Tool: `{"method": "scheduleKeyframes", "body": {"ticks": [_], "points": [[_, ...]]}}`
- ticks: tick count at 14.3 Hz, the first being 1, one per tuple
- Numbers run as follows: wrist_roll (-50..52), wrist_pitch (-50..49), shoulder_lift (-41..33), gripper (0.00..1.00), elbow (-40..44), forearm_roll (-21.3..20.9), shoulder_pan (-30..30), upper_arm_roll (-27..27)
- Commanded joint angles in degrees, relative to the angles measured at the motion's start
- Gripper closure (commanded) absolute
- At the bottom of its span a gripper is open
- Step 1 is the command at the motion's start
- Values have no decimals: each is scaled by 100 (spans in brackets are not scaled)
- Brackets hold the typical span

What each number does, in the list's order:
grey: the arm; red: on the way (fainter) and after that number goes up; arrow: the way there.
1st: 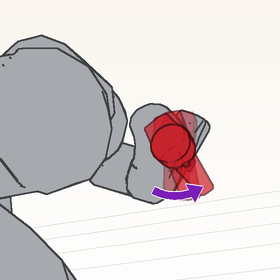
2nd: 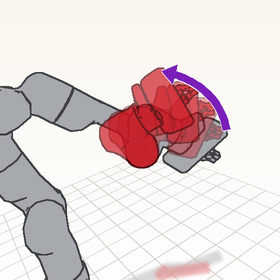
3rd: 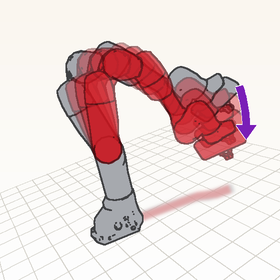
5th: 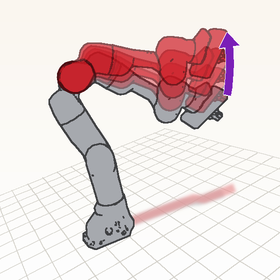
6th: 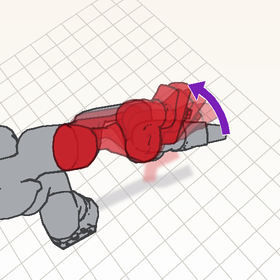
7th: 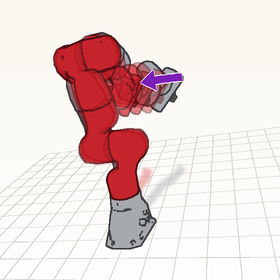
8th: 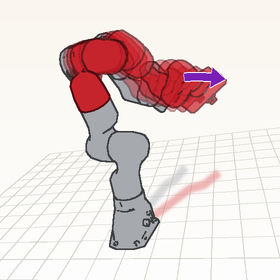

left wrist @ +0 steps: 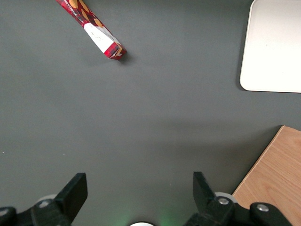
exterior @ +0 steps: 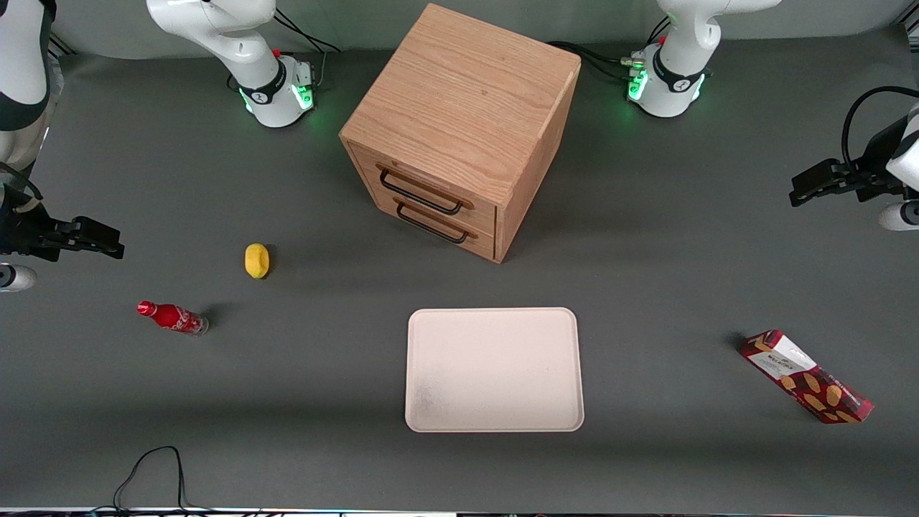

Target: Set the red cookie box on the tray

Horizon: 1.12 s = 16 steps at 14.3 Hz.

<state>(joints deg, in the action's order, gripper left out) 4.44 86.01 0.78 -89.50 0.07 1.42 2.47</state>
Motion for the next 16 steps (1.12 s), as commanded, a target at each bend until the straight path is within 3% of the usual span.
{"method": "scheduleKeyframes", "body": {"ticks": [1, 8, 11, 16], "points": [[-66, -67, -87, 0, -59, -16, -28, -27], [4, 12, 106, 0, 46, -42, -28, -36], [13, 91, 650, 0, 546, -34, 156, -71], [21, 109, 2143, 0, 2110, 45, 973, -71]]}}
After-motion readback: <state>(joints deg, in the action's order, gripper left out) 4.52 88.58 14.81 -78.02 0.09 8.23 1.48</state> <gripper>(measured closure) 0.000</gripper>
